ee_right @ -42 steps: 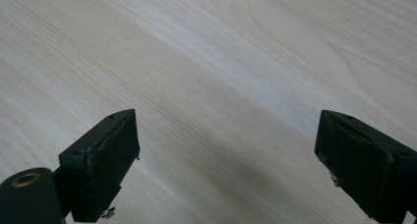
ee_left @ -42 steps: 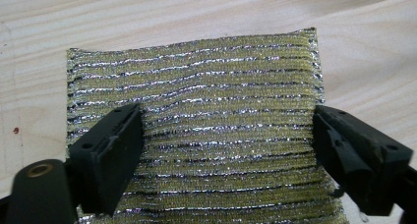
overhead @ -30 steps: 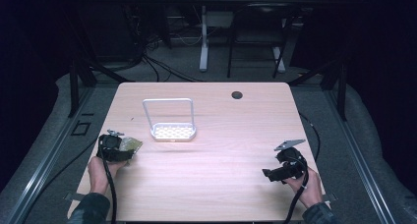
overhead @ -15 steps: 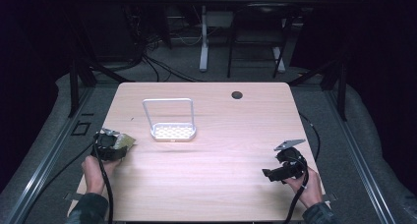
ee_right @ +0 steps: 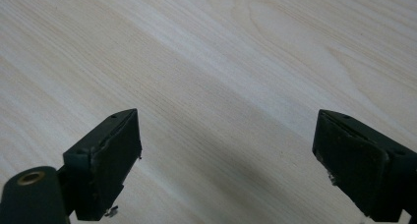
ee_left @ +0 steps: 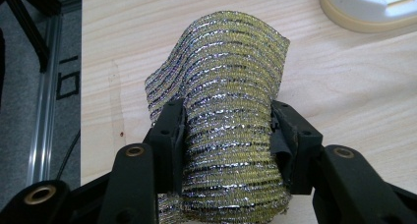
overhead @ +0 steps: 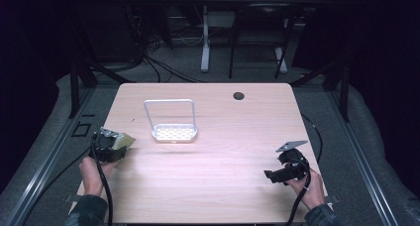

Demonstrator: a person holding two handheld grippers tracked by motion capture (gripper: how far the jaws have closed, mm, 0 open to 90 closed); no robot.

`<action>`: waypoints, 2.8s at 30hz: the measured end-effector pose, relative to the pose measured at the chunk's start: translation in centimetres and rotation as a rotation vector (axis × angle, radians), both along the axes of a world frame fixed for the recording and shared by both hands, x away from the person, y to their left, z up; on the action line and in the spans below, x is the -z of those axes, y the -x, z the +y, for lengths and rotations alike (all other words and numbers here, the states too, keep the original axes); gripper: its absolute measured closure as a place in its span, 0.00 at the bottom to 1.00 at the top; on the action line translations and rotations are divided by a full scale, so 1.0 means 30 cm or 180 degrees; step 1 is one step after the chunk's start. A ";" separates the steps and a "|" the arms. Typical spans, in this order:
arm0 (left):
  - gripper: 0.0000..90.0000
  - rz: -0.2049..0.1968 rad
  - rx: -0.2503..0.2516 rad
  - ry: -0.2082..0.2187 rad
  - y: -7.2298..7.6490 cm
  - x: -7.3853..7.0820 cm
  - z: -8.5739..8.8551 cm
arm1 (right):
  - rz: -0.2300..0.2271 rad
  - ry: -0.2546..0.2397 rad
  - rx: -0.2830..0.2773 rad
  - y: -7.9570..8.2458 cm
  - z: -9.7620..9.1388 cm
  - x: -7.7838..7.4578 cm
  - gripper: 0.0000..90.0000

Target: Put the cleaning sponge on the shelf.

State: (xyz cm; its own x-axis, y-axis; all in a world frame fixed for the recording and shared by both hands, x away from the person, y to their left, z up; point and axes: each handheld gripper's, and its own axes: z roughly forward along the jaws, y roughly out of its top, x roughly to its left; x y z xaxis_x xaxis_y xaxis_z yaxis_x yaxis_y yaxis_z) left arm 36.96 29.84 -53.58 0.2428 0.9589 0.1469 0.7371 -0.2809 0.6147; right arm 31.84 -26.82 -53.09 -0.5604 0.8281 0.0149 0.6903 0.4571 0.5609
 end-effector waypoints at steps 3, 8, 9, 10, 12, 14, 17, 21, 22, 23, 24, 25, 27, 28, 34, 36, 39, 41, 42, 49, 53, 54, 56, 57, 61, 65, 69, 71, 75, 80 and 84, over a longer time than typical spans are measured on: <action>0.59 -0.0047 0.0009 0.0023 0.005 -0.013 0.000 | 0.0015 -0.0011 0.0002 0.000 0.000 0.000 0.12; 0.59 -0.0081 0.0030 0.0013 0.014 -0.026 -0.004 | 0.0000 -0.0002 0.0000 0.000 -0.001 0.000 0.12; 0.59 -0.0098 0.0043 0.0014 0.018 -0.031 -0.007 | 0.0005 -0.0007 0.0001 0.000 -0.001 0.000 0.12; 0.59 -0.0103 0.0055 0.0001 0.021 -0.034 -0.008 | 0.0003 -0.0001 -0.0003 0.000 -0.001 0.001 0.12; 0.59 -0.0107 0.0077 0.0002 0.026 -0.040 -0.011 | 0.0000 -0.0004 -0.0003 0.000 -0.001 0.000 0.12; 0.59 -0.0128 0.0098 -0.0007 0.030 -0.046 -0.015 | 0.0003 -0.0002 -0.0003 -0.001 -0.001 0.000 0.12; 0.59 -0.0156 0.0113 -0.0004 0.034 -0.054 -0.017 | -0.0001 -0.0002 -0.0002 0.000 -0.001 0.000 0.12; 0.59 -0.0165 0.0115 0.0026 0.047 -0.064 -0.018 | -0.0007 -0.0020 0.0003 0.003 0.002 -0.004 0.12; 0.59 -0.0165 0.0115 0.0026 0.047 -0.064 -0.018 | -0.0007 -0.0020 0.0003 0.003 0.002 -0.004 0.12; 0.59 -0.0150 0.0150 0.0022 0.052 -0.065 -0.023 | -0.0011 -0.0028 -0.0003 0.003 0.001 -0.005 0.12; 0.59 -0.0150 0.0150 0.0022 0.052 -0.065 -0.023 | -0.0011 -0.0028 -0.0003 0.003 0.001 -0.005 0.12; 0.59 -0.0149 0.0173 0.0011 0.056 -0.067 -0.034 | -0.0009 -0.0029 0.0001 0.002 -0.001 -0.004 0.12; 0.59 -0.0151 0.0204 -0.0001 0.057 -0.071 -0.041 | -0.0005 -0.0043 0.0001 0.002 -0.002 -0.004 0.12; 0.59 -0.0151 0.0204 -0.0001 0.057 -0.071 -0.041 | -0.0005 -0.0043 0.0001 0.002 -0.002 -0.004 0.12; 0.59 -0.0166 0.0253 -0.0009 0.066 -0.078 -0.061 | -0.0014 -0.0014 -0.0001 0.001 0.001 -0.005 0.12; 0.59 -0.0166 0.0249 -0.0001 0.068 -0.079 -0.064 | -0.0013 -0.0016 0.0004 0.002 0.001 -0.005 0.12; 0.59 -0.0187 0.0261 0.0017 0.072 -0.084 -0.075 | -0.0012 -0.0024 0.0002 0.002 -0.001 -0.005 0.12; 0.59 -0.0186 0.0268 0.0006 0.073 -0.085 -0.078 | -0.0011 -0.0032 0.0008 0.003 -0.001 -0.005 0.12; 0.59 -0.0184 0.0275 0.0006 0.073 -0.084 -0.081 | -0.0015 -0.0024 0.0002 0.003 -0.002 -0.005 0.12; 0.59 -0.0209 0.0296 0.0029 0.078 -0.089 -0.100 | -0.0021 -0.0022 -0.0005 0.003 0.000 -0.005 0.12; 0.59 -0.0222 0.0335 0.0041 0.085 -0.091 -0.120 | -0.0011 -0.0030 0.0005 0.005 0.004 -0.007 0.12; 0.59 -0.0213 0.0334 0.0055 0.085 -0.091 -0.124 | -0.0024 -0.0043 0.0000 0.004 0.005 -0.005 0.12; 0.59 -0.0221 0.0346 0.0056 0.085 -0.091 -0.133 | -0.0013 -0.0035 0.0005 0.005 0.004 -0.007 0.12; 0.59 -0.0211 0.0362 0.0049 0.087 -0.094 -0.137 | -0.0017 -0.0043 0.0004 0.004 0.003 -0.007 0.12; 0.59 -0.0236 0.0387 0.0056 0.091 -0.098 -0.148 | -0.0017 -0.0028 0.0000 0.004 -0.001 -0.005 0.12; 0.59 -0.0230 0.0426 0.0067 0.093 -0.098 -0.164 | -0.0012 -0.0034 -0.0005 0.006 0.002 -0.007 0.12; 0.59 -0.0249 0.0443 0.0068 0.096 -0.102 -0.171 | -0.0022 -0.0034 -0.0002 0.007 0.002 -0.007 0.12; 0.59 -0.0254 0.0453 0.0066 0.096 -0.104 -0.176 | -0.0021 -0.0032 -0.0001 0.007 0.001 -0.006 0.12; 0.60 -0.0264 0.0466 0.0047 0.096 -0.106 -0.191 | -0.0009 -0.0027 0.0000 0.004 -0.001 -0.002 0.12; 0.60 -0.0291 0.0504 0.0044 0.101 -0.109 -0.204 | -0.0027 -0.0010 -0.0016 0.007 0.007 -0.007 0.13; 0.60 -0.0271 0.0548 0.0038 0.098 -0.104 -0.218 | -0.0016 -0.0010 -0.0018 0.003 0.004 -0.004 0.13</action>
State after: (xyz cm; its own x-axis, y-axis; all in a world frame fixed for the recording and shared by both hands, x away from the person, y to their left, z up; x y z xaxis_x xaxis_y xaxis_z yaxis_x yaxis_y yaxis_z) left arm 34.02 23.30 -50.45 0.3905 0.9061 0.1628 0.6241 -0.3906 0.6767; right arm 31.74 -26.69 -52.98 -0.5650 0.8249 0.0147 0.6849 0.4590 0.5659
